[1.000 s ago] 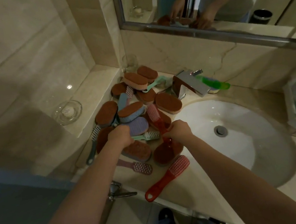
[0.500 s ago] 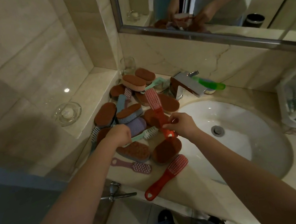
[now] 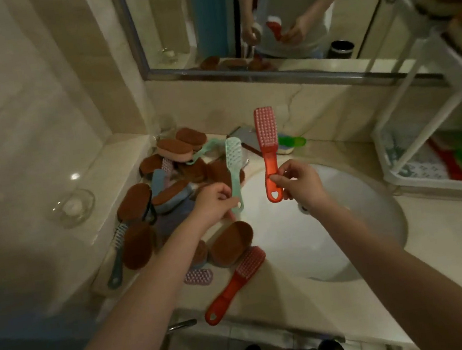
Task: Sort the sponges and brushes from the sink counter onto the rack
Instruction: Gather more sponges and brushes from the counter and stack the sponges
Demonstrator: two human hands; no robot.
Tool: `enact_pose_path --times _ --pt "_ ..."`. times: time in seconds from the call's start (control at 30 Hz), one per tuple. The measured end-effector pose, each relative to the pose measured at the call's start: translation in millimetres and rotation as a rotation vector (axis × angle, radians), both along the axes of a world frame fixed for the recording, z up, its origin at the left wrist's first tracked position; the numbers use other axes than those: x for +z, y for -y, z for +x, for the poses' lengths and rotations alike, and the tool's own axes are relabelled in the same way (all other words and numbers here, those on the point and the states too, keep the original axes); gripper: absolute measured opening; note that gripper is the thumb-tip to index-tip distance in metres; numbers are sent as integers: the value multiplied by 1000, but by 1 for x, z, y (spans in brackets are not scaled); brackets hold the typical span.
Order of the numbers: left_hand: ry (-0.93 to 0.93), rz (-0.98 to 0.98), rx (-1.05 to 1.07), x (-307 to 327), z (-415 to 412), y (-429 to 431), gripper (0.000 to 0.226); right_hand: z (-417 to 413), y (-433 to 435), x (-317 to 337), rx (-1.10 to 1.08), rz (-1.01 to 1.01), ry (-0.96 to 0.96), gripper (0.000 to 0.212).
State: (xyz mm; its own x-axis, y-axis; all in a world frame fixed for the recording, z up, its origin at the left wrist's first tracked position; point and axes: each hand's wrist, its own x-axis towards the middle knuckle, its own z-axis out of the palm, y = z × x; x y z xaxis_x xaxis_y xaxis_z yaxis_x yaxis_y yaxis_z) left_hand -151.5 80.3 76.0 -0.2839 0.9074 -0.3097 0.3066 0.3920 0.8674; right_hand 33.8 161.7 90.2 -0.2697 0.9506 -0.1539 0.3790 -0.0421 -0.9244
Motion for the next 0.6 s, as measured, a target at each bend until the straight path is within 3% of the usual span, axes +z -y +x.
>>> enact_pose_path --times 0.3,0.6 --pt "-11 54 -244 9 112 -59 17 127 1 2 -253 22 -63 21" --pt "46 -25 -477 -1 234 -97 21 248 2 -12 -479 14 -16 23"
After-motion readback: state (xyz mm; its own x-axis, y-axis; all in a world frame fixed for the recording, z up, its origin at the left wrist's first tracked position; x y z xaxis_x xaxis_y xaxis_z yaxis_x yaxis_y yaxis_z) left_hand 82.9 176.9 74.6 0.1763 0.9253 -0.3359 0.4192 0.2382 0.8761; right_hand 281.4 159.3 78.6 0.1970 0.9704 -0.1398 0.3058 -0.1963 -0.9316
